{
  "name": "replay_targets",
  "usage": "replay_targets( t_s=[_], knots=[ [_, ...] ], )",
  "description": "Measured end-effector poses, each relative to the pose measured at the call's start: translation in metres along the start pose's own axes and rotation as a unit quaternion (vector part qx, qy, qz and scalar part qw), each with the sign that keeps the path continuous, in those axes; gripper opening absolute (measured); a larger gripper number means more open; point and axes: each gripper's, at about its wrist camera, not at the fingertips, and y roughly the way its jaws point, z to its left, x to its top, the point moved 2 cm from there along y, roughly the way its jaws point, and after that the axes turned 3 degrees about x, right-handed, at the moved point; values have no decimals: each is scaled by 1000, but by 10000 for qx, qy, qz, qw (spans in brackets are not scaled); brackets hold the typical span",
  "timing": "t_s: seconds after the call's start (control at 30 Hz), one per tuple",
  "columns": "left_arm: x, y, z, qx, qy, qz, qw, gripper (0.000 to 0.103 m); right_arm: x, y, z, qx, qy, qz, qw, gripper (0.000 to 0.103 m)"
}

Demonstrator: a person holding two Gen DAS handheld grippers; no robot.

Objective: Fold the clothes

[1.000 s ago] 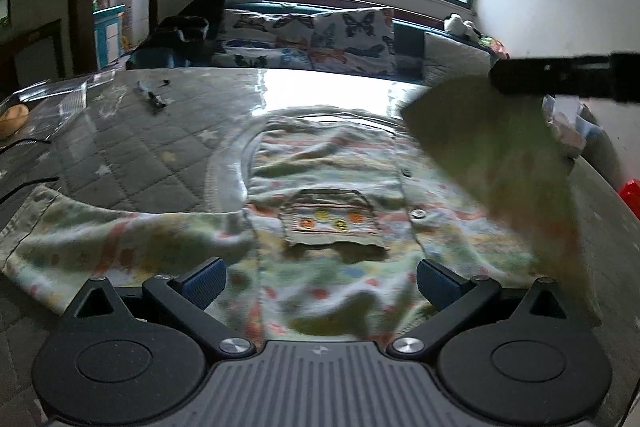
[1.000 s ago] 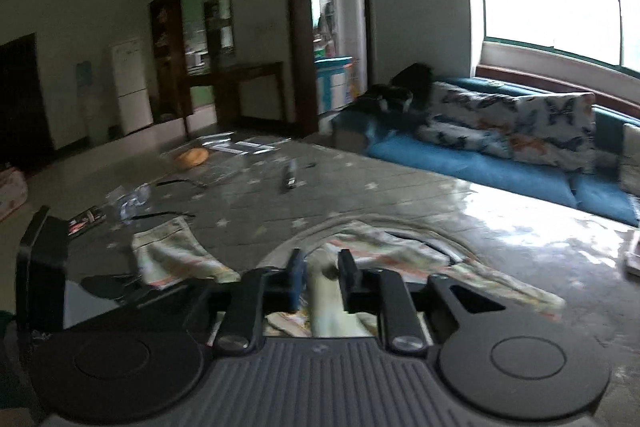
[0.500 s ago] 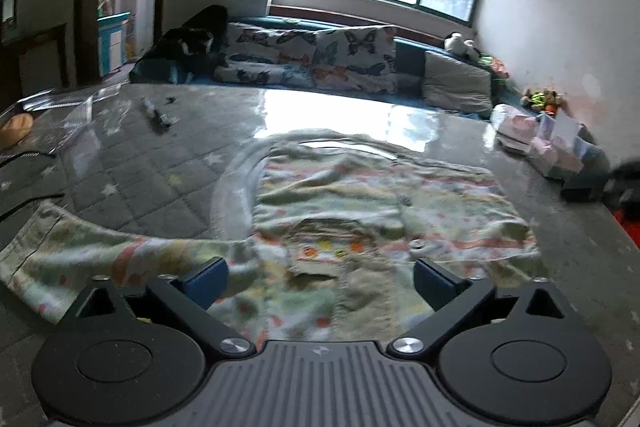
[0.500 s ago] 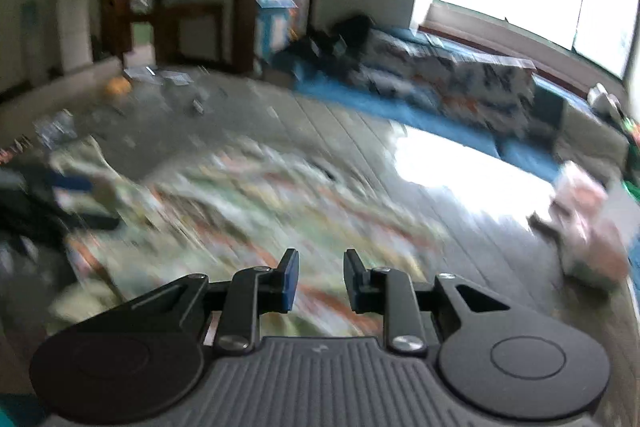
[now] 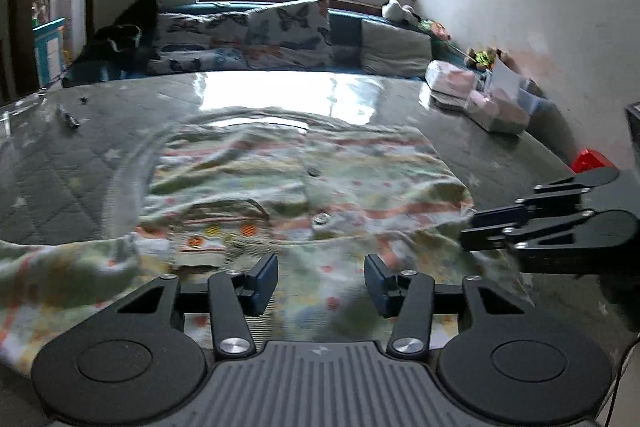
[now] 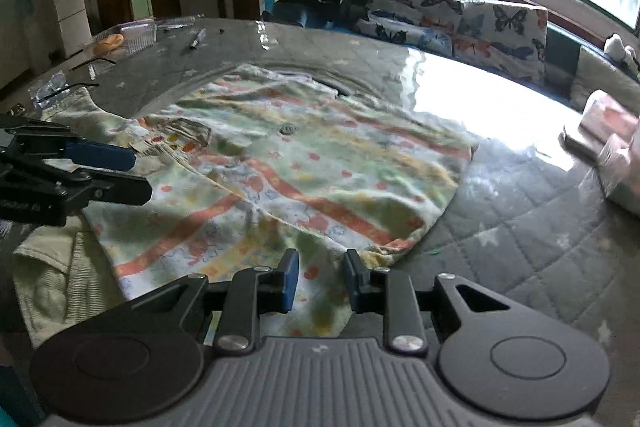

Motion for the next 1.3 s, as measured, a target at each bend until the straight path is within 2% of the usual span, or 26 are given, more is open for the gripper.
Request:
replay_targets(
  t_s=[0.13, 0.33, 0.53, 0.7, 0.8, 0.97, 1.13, 1.2, 1.23, 1.3],
  knots=[
    [-3, 15, 5, 130, -13, 170, 9998, 49, -3, 3, -3, 25, 53, -31, 10000, 24],
    [-5, 7, 24, 346, -210, 112, 9991, 49, 0, -1, 1, -33, -88, -3, 10000, 24],
    [-13, 4, 32, 470, -191, 151, 9986, 51, 12, 2, 21, 244, -277, -99, 9993, 24],
    [-15, -9, 46, 565, -400, 80, 9976, 53, 16, 19, 39, 431, -443, 37, 9981, 24],
    [-16, -22, 64, 784, -588, 1, 9952, 55, 21, 20, 49, 543, -537, 6, 9971, 24],
    [-26, -38, 105, 1316, -1083, -26, 9854, 57, 27, 27, 72, 787, -755, -5, 9940, 24],
    [-34, -53, 146, 1916, -1461, -79, 9705, 62, 27, 31, 83, 750, -946, 10, 9927, 25],
    [-36, -61, 164, 2214, -1611, -140, 9617, 65, 29, 28, 84, 800, -942, -48, 9923, 28],
    [-37, -64, 173, 2377, -1683, -178, 9565, 66, 30, 26, 85, 825, -941, -77, 9921, 35],
    [-38, -71, 190, 2731, -1805, -258, 9446, 71, 29, 27, 88, 845, -961, -46, 9918, 38]
  ],
)
